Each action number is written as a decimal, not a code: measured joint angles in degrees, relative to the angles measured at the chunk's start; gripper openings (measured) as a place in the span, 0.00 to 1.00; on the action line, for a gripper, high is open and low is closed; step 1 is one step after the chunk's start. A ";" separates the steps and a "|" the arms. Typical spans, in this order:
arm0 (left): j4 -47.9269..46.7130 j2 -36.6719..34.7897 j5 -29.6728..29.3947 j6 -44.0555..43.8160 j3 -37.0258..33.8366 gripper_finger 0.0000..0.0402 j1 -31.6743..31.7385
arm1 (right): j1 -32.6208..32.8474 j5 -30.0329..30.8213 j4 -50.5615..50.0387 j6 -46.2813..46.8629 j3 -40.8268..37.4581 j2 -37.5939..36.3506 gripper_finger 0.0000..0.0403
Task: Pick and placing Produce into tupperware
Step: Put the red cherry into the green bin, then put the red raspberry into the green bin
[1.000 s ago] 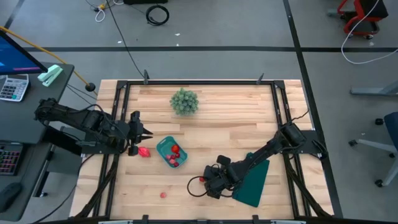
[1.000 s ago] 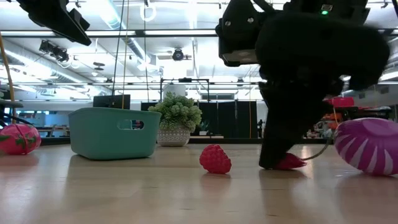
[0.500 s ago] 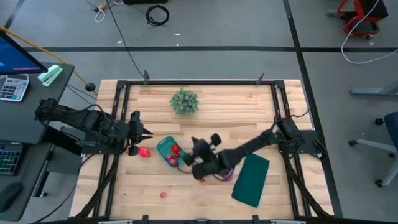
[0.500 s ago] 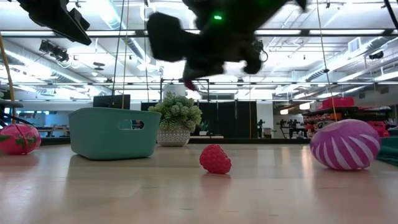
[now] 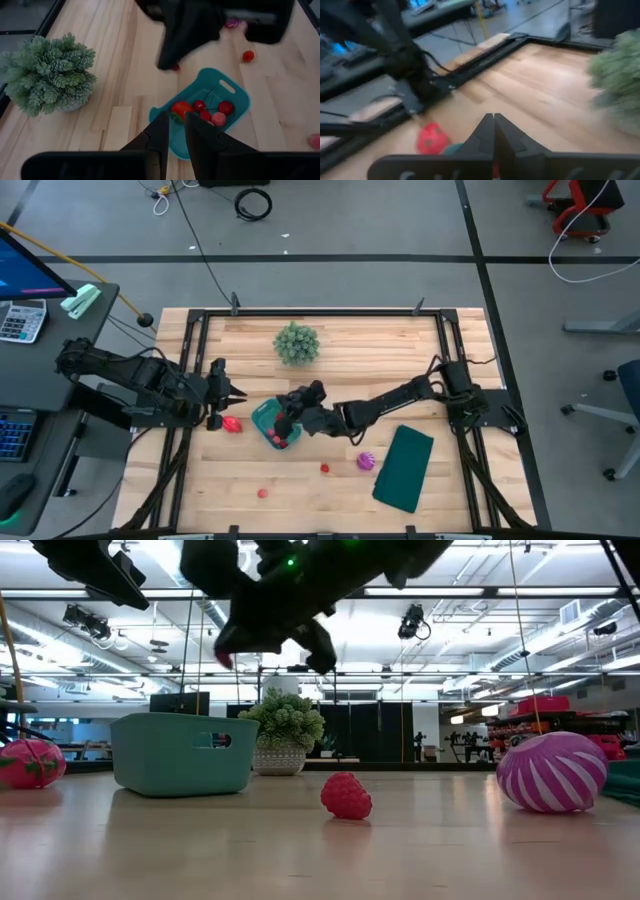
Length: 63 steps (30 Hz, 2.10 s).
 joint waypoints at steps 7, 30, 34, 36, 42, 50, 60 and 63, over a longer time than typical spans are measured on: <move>0.30 0.02 -0.02 0.70 0.02 0.16 0.00 | 2.06 -0.34 7.07 -0.31 -0.04 7.11 0.01; 0.34 0.02 -0.01 1.69 0.02 0.17 0.01 | 0.99 -14.06 4.24 -1.14 -0.02 5.35 0.31; 0.22 0.00 0.01 1.69 0.02 0.17 0.00 | 1.53 -28.05 2.91 3.82 -0.04 3.56 0.31; 0.13 0.02 0.01 1.67 0.02 0.17 0.02 | 2.39 -34.67 0.69 6.50 -0.03 1.63 0.31; 0.16 0.02 0.01 1.66 0.02 0.15 0.00 | 7.55 -35.18 -11.51 8.16 -0.02 -5.03 0.31; -0.07 0.02 0.02 1.71 0.02 0.17 0.02 | 16.85 -20.89 -32.53 23.99 0.01 -8.78 0.31; -0.09 0.02 0.01 1.77 0.02 0.15 0.00 | 20.54 -17.36 -38.65 26.87 -0.02 -2.21 0.31; -0.08 0.02 0.01 1.77 0.02 0.16 0.02 | 19.57 -15.97 -40.95 25.37 -0.04 -1.20 0.32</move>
